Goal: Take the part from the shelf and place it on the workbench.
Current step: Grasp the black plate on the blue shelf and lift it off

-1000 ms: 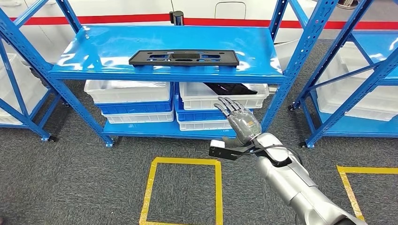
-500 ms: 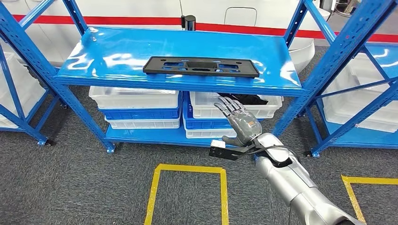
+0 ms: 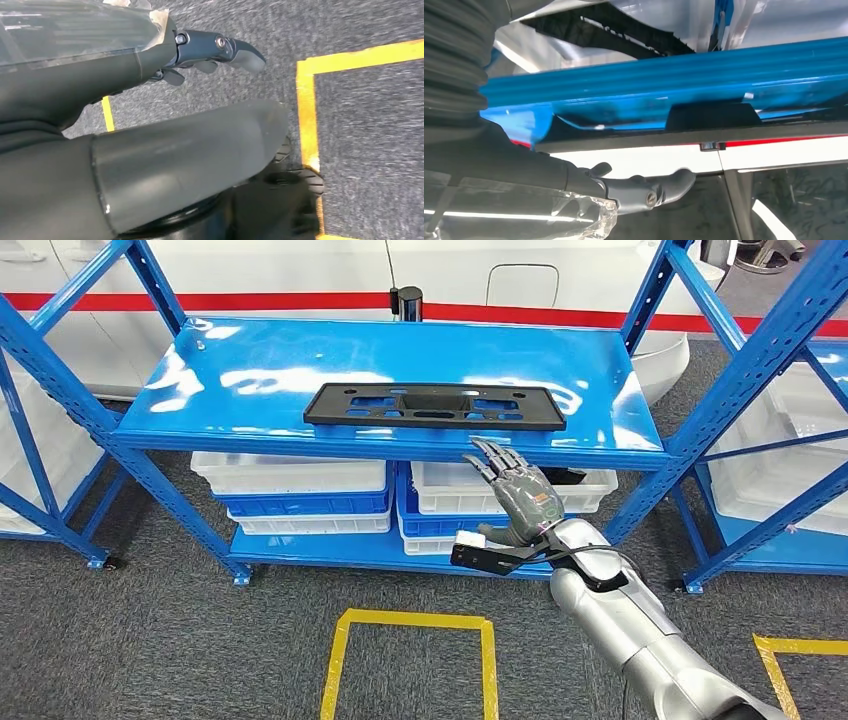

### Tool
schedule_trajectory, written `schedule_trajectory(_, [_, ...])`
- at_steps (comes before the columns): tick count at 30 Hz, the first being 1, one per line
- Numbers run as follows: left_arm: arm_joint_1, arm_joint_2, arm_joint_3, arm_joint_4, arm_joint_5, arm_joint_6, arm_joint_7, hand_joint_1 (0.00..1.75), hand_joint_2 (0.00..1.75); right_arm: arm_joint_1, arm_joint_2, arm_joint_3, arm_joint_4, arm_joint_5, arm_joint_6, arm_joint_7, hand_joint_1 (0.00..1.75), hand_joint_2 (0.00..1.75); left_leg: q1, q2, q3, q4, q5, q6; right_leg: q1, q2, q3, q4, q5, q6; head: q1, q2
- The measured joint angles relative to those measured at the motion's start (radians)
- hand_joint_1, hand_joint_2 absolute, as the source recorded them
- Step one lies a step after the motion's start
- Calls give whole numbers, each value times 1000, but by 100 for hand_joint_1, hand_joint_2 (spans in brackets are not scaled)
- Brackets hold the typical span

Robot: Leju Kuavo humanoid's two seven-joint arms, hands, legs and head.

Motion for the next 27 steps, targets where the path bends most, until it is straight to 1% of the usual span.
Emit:
schedule_trajectory(1, [0,0,0,0,0,-1,0,0,0,2,2,1,0,1,0,0,0,175,9,2,-54,71,-18,-10,-2,0,6,0,-7,-1,0,0])
schedule_trajectory(2, [1,0,0,0,0,-1,0,0,0,5,3,1,0,2,0,0,0,175,18,4,-101,118,-19,-18,-4,0,12,1,-14,1,0,0])
schedule_trajectory(3, [2,1,0,0,0,-3,-1,0,0,8,4,2,0,2,0,0,0,175,25,7,-130,130,2,-27,-7,1,21,2,-23,5,0,0])
schedule_trajectory(4, [3,2,0,0,-1,-4,-1,0,0,10,4,2,1,3,0,0,0,175,32,10,-137,101,46,-34,-10,1,30,5,-32,10,0,0])
schedule_trajectory(5, [4,3,0,0,-1,-6,-2,0,0,11,4,2,1,4,0,1,0,175,38,13,-126,40,105,-41,-13,1,41,9,-44,16,0,0])
schedule_trajectory(6, [4,4,0,1,-2,-8,-4,0,0,11,3,2,1,5,0,2,0,175,43,16,-106,-34,162,-46,-14,2,48,15,-56,23,-2,0])
schedule_trajectory(7, [3,4,0,1,-3,-10,-7,0,0,10,3,2,2,6,0,3,0,175,46,18,-83,-99,200,-46,-12,2,53,21,-70,31,-4,0])
schedule_trajectory(8, [3,5,0,2,-4,-13,-10,0,0,9,1,1,2,7,-1,4,0,175,45,19,-66,-141,218,-40,-9,2,56,25,-82,38,-3,0])
schedule_trajectory(9, [2,5,0,2,-6,-16,-13,0,0,9,-1,0,2,7,-2,5,0,175,43,19,-56,-158,217,-31,-6,2,57,26,-92,47,-3,0])
schedule_trajectory(11, [1,5,0,3,-10,-20,-16,0,0,9,-5,-3,2,6,-4,7,0,175,36,16,-46,-164,207,-9,-4,1,66,23,-104,63,1,0])
schedule_trajectory(12, [1,5,0,3,-12,-21,-16,0,0,9,-8,-5,2,5,-6,8,0,175,34,15,-38,-168,205,0,-4,0,67,31,-110,68,2,0])
schedule_trajectory(13, [1,5,0,3,-13,-21,-17,0,0,9,-10,-6,1,5,-7,8,0,175,33,15,-30,-174,204,9,-5,-1,57,57,-122,69,5,0])
schedule_trajectory(14, [1,5,0,3,-13,-22,-17,0,0,9,-12,-8,1,6,-8,9,0,175,33,15,-23,-179,202,16,-6,-1,33,107,-141,67,6,0])
schedule_trajectory(16, [-1,6,0,2,-14,-23,-17,0,0,15,-15,-8,2,9,-9,10,0,175,30,14,-13,-180,191,26,-10,-1,-57,254,-187,61,10,0])
schedule_trajectory(17, [-1,6,0,2,-14,-24,-17,0,0,20,-16,-8,4,11,-10,12,0,175,28,12,-8,-179,184,28,-11,-1,-101,311,-197,62,11,0])
schedule_trajectory(18, [0,6,0,2,-15,-25,-17,0,0,24,-17,-8,5,13,-10,14,0,175,28,9,-1,-179,177,28,-11,-1,-128,330,-188,68,11,0])
schedule_trajectory(19, [1,6,0,3,-16,-26,-17,0,0,26,-18,-8,5,14,-10,16,0,175,27,6,9,-178,168,27,-11,-2,-132,303,-159,77,12,0])
schedule_trajectory(20, [2,6,0,3,-17,-26,-17,0,0,27,-18,-8,6,16,-9,18,0,175,27,4,20,-178,159,24,-12,-2,-118,243,-118,87,12,0])
schedule_trajectory(21, [2,6,0,3,-19,-27,-18,0,0,26,-18,-9,6,17,-9,20,0,175,27,2,31,-178,150,21,-13,-3,-94,165,-71,94,14,0])
schedule_trajectory(22, [1,6,0,3,-21,-28,-18,0,0,24,-18,-9,6,18,-9,21,0,175,25,1,41,-178,140,16,-11,-5,-68,102,-34,94,15,0])
schedule_trajectory(23, [1,6,0,3,-22,-28,-18,0,0,22,-18,-9,6,19,-8,22,0,175,23,0,47,-177,133,11,-9,-6,-52,63,-12,89,16,0])
schedule_trajectory(24, [0,6,0,3,-23,-29,-19,0,0,20,-17,-9,6,20,-6,22,0,175,21,-1,51,-179,127,6,-7,-7,-43,45,-1,80,15,0])
schedule_trajectory(25, [-1,6,0,3,-23,-31,-20,0,0,16,-16,-9,6,22,-3,23,0,175,20,-1,54,-180,124,2,-4,-6,-40,46,-4,70,13,0])
schedule_trajectory(27, [-1,8,0,2,-25,-33,-21,0,0,5,-12,-10,6,23,4,24,0,175,22,1,59,-181,114,-7,-9,-3,-33,43,-10,52,10,0])
